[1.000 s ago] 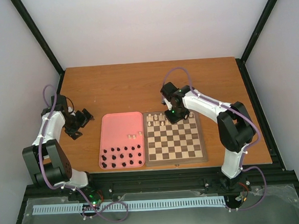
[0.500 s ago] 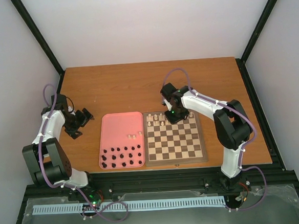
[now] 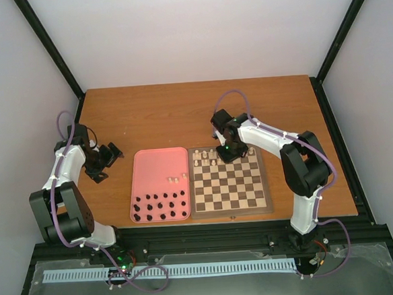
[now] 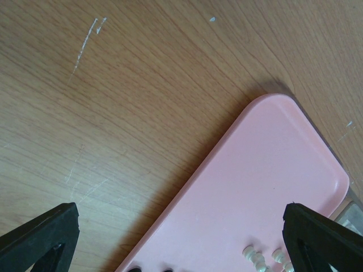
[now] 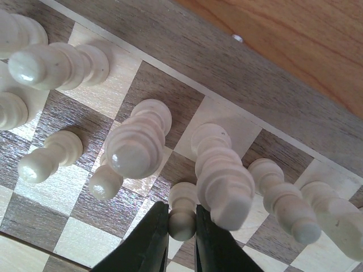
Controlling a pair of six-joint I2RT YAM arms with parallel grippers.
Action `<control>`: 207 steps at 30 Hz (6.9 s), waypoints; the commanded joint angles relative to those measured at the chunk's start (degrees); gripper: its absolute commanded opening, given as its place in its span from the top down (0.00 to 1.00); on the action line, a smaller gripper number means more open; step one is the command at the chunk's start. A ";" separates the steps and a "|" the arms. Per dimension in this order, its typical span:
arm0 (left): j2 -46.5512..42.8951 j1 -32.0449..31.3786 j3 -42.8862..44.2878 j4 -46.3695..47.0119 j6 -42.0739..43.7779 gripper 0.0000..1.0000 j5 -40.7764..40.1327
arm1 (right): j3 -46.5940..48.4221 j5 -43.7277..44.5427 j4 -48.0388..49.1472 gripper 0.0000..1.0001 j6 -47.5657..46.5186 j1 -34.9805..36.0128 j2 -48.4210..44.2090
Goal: Set up the chess pieces on the board
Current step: Place the chess piece on the chessboard, then pick up the chess piece from the storage box, then place the chess piece on the chessboard, then pick up the chess piece from the storage box.
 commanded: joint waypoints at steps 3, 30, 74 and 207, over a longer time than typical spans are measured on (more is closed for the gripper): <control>0.18 0.21 1.58 -0.10 0.98 0.00 0.01 | -0.06 -1.01 0.52 0.85 0.01 -0.45 0.99; 0.05 0.21 1.68 0.11 0.88 0.00 -0.09 | 12.91 -5.29 -9.39 0.56 1.41 5.98 -7.56; -1.04 0.20 0.17 0.90 0.79 0.00 1.20 | 41.62 -7.30 -10.85 0.60 -2.89 24.51 30.87; -0.19 0.20 2.41 -0.21 0.95 0.00 0.48 | 32.57 -7.25 -10.96 0.60 -1.87 16.78 10.06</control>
